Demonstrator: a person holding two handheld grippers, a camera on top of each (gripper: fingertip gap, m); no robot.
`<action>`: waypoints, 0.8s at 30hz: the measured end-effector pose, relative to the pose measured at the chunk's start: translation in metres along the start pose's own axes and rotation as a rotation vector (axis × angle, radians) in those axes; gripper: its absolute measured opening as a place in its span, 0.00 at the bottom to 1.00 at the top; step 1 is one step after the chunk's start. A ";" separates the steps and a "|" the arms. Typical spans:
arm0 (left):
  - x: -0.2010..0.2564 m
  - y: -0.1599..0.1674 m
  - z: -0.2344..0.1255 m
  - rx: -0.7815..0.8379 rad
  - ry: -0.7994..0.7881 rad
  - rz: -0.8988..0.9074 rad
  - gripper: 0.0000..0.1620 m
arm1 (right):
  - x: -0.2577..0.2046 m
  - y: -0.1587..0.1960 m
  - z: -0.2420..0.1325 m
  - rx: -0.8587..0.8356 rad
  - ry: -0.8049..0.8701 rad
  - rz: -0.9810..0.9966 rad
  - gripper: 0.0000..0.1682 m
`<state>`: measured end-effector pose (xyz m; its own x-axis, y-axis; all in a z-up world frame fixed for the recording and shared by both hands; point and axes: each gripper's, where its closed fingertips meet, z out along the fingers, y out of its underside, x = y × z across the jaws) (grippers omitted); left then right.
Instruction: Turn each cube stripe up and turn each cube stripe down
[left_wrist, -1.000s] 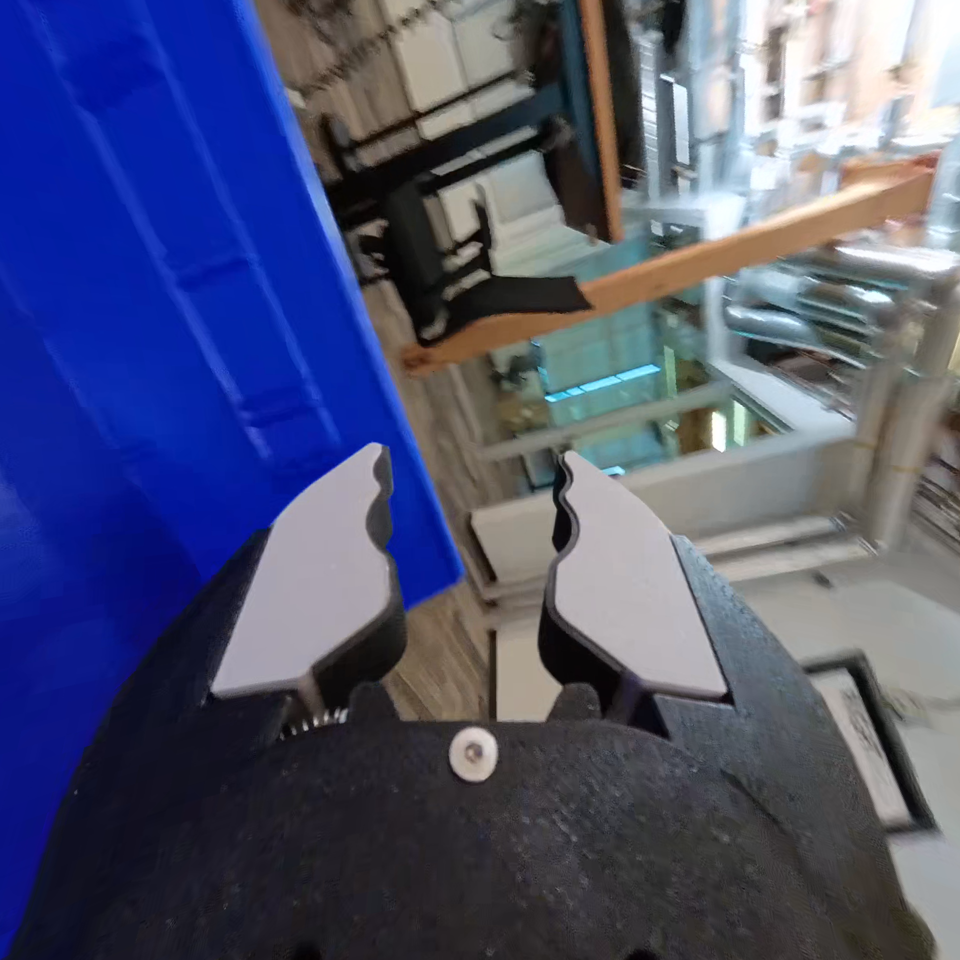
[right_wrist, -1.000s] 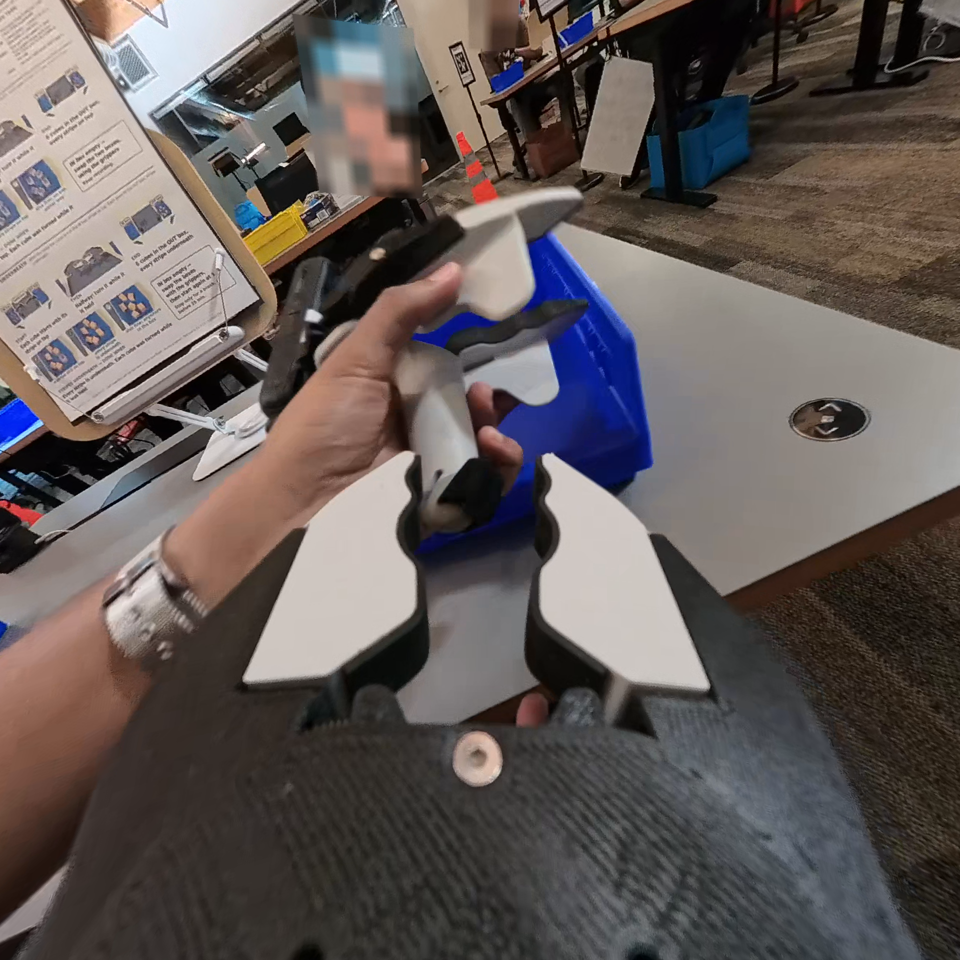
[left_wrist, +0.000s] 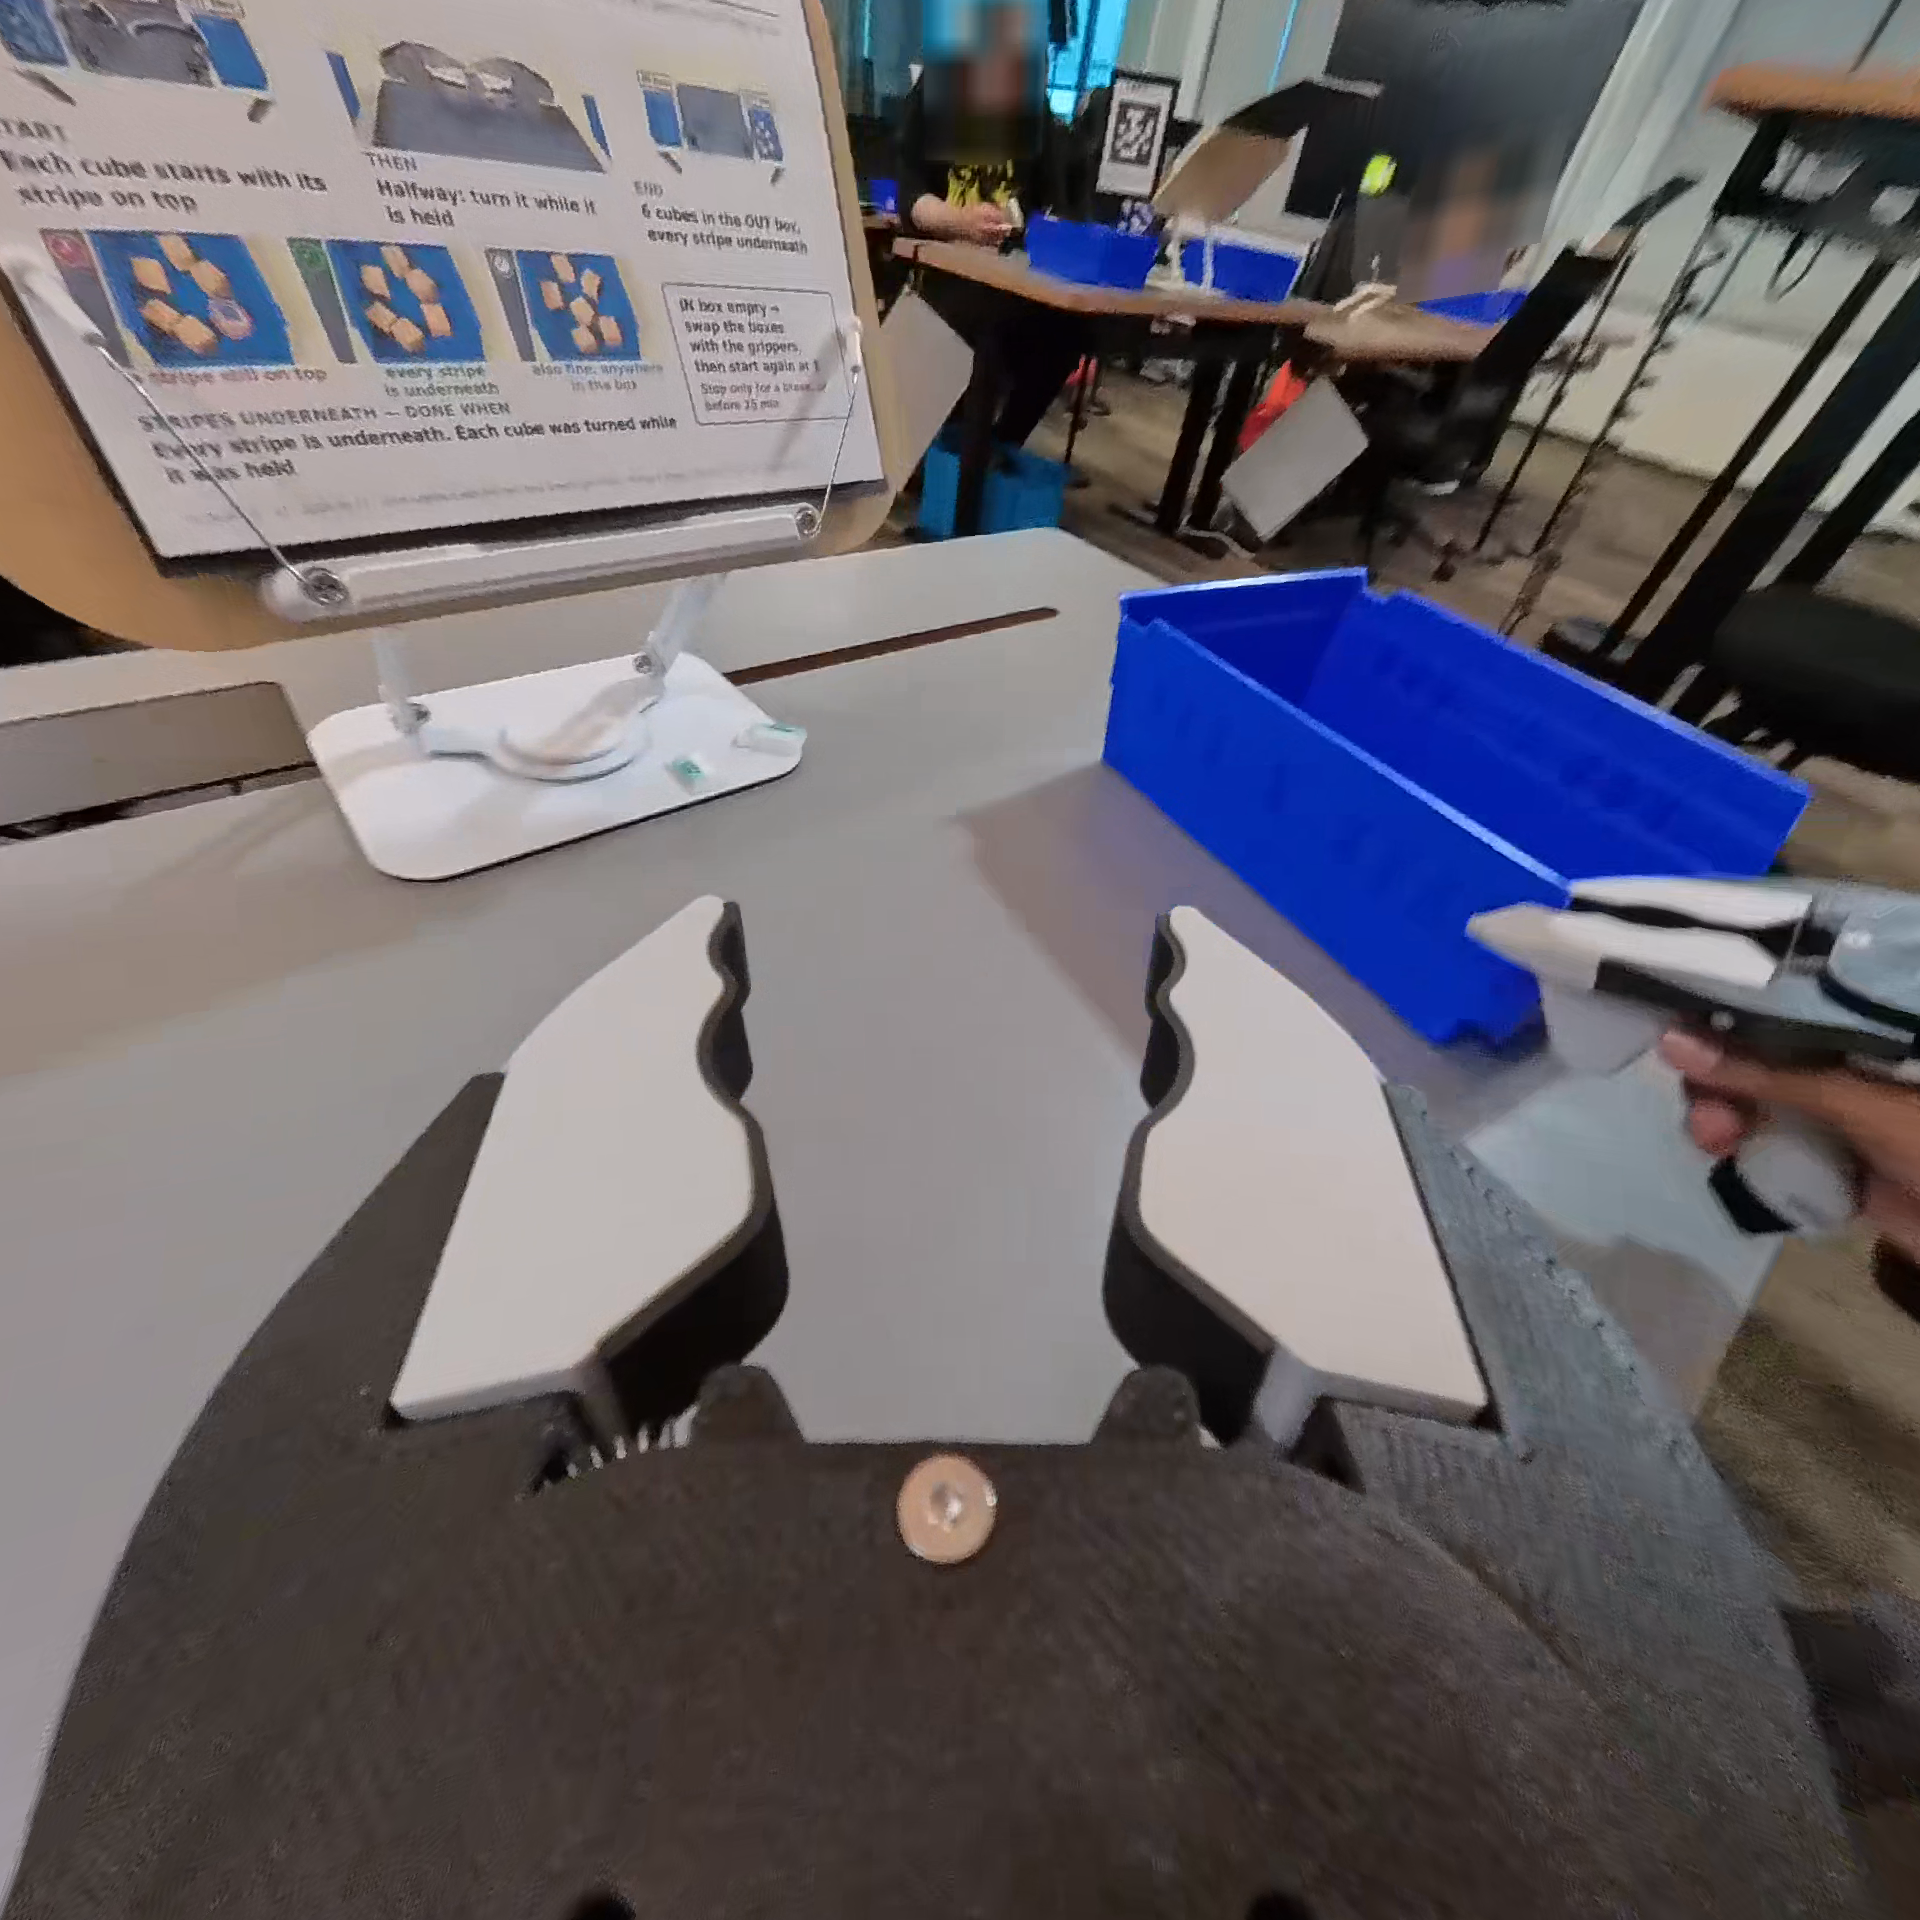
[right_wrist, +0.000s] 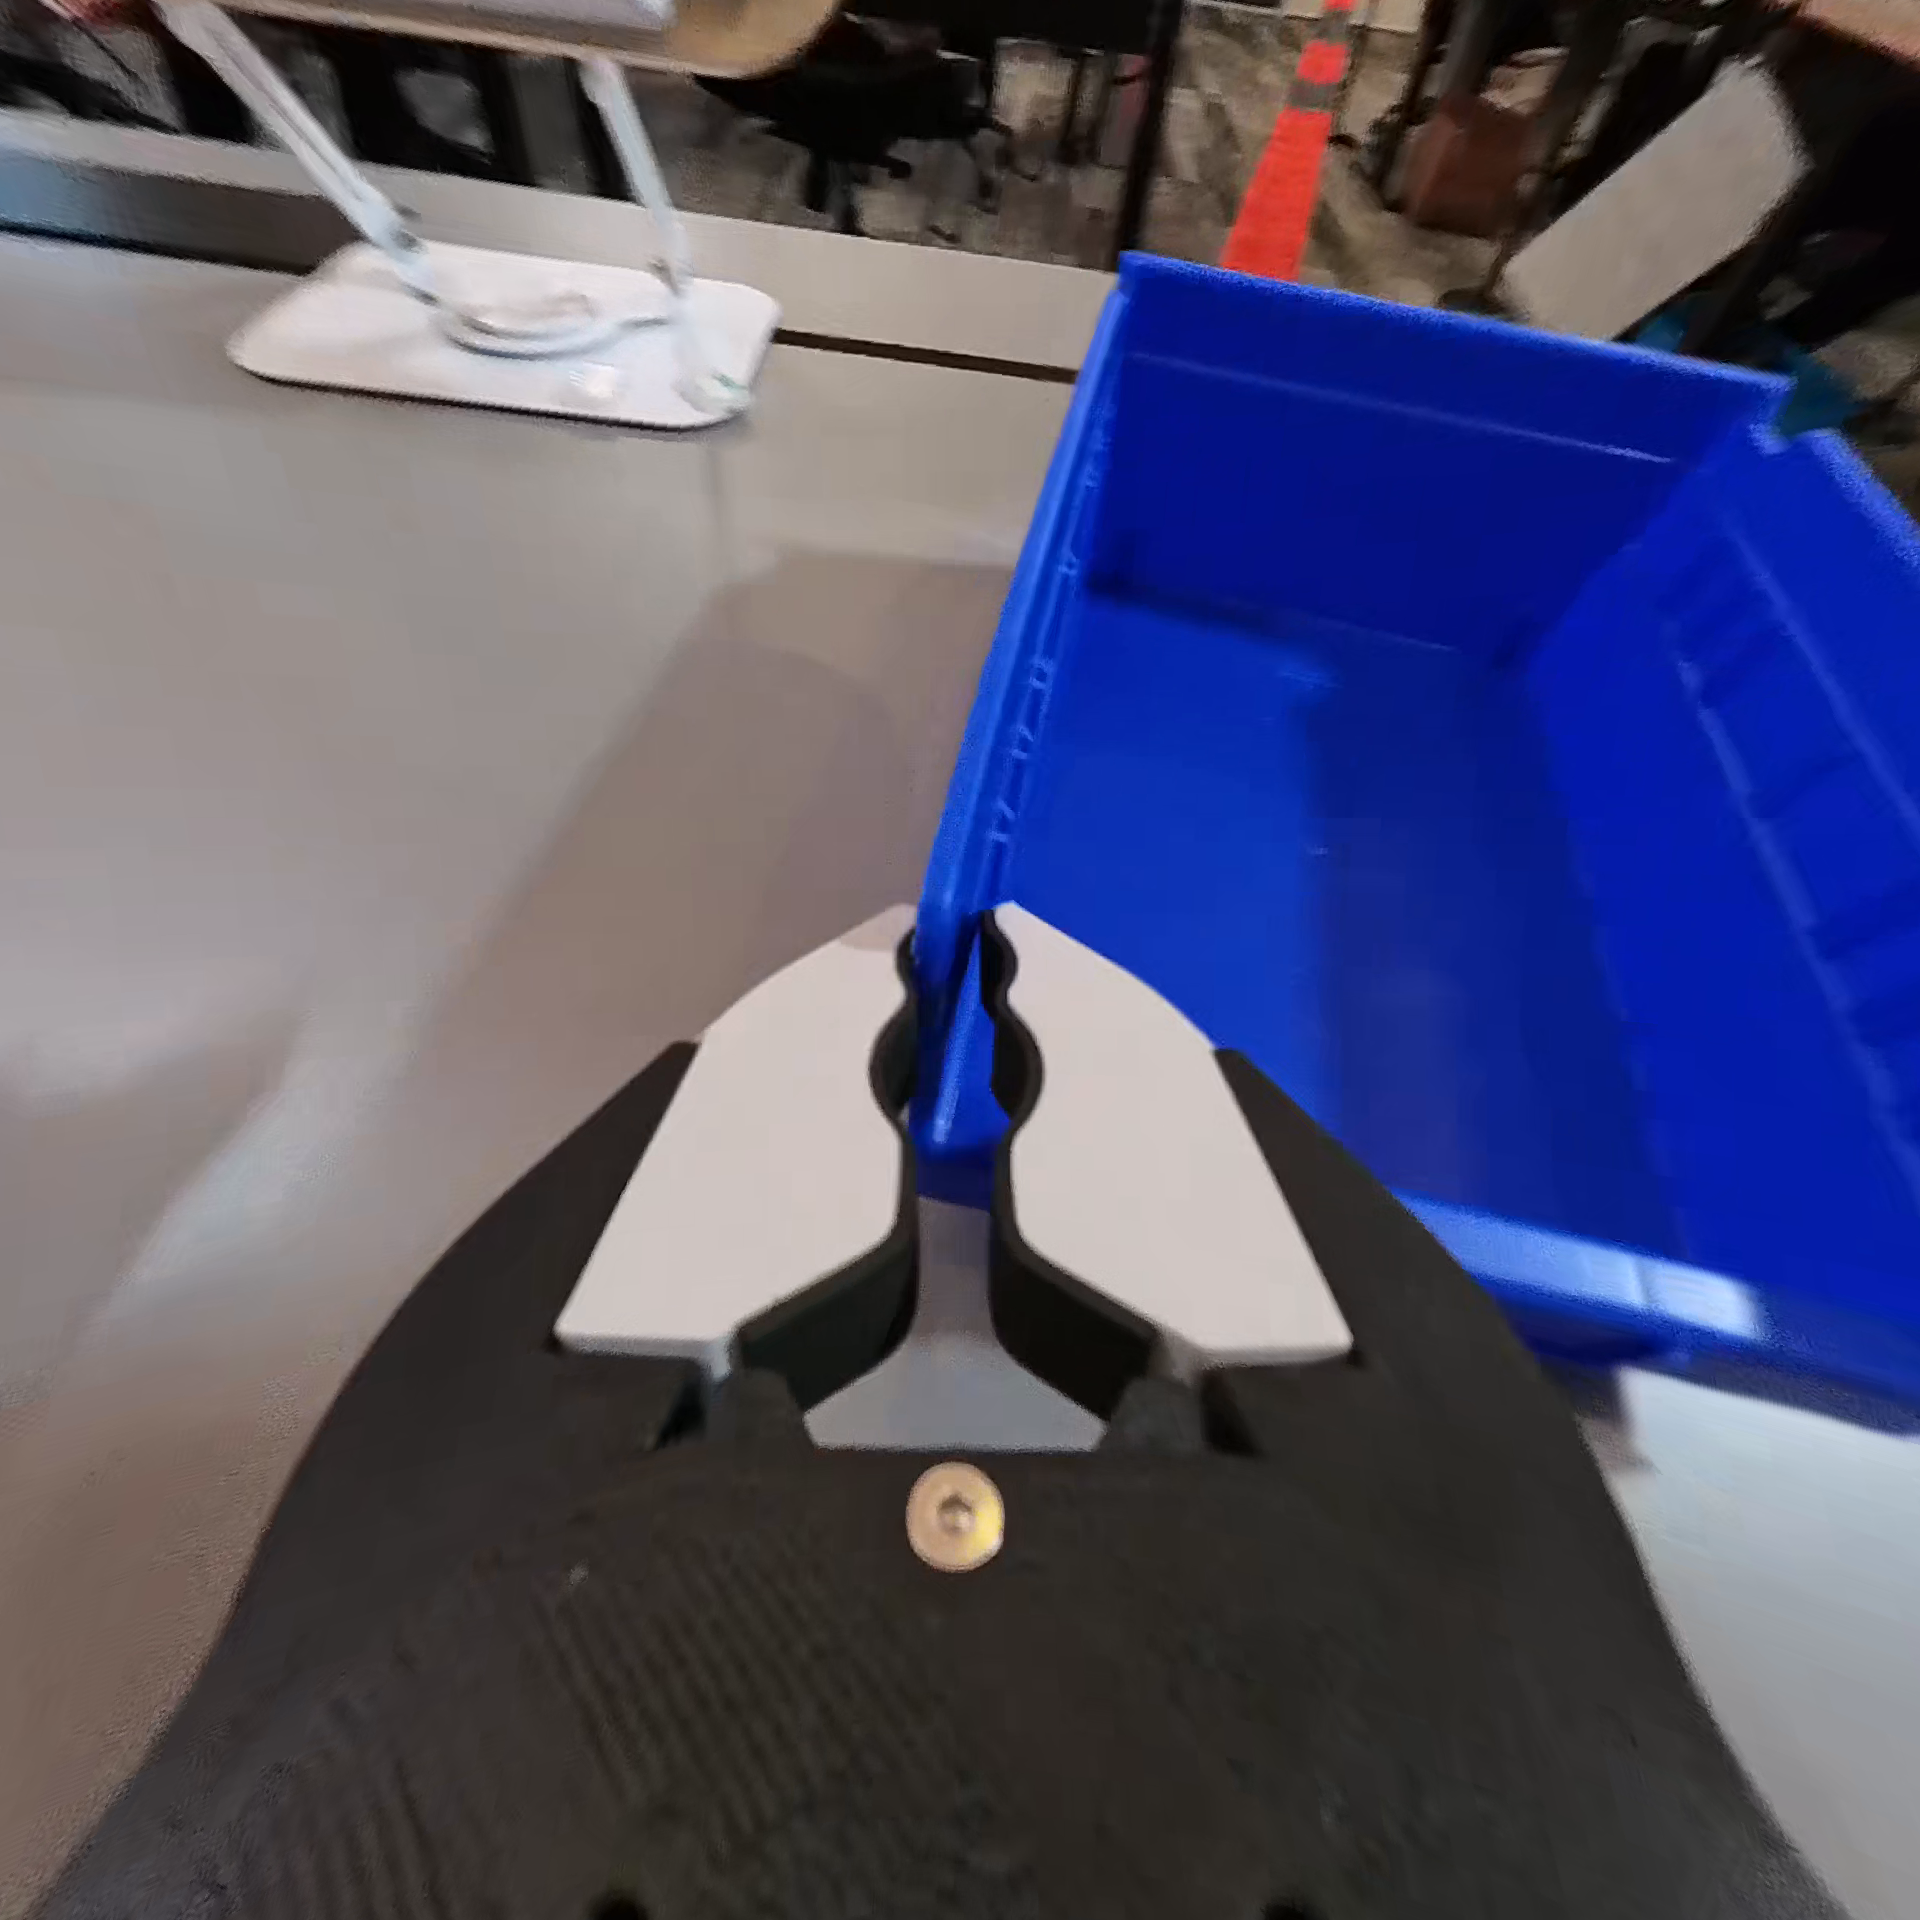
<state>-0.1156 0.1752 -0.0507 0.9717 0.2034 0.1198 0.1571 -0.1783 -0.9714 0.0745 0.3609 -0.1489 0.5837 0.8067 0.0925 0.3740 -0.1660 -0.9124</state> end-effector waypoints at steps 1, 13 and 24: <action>0.000 0.000 -0.003 -0.003 -0.016 0.031 0.45 | 0.009 0.001 0.002 -0.005 0.036 -0.027 0.04; -0.038 -0.036 -0.042 0.144 -0.130 -0.055 0.39 | 0.027 -0.024 -0.017 0.119 0.065 0.032 0.29; -0.205 -0.038 -0.134 0.162 -0.369 -0.280 0.39 | -0.086 -0.021 -0.018 0.162 -0.272 -0.168 0.21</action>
<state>-0.2968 0.0113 -0.0105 0.7642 0.5549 0.3288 0.3456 0.0781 -0.9351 0.0294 0.2842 -0.1304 0.3025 0.9401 0.1571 0.3167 0.0564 -0.9469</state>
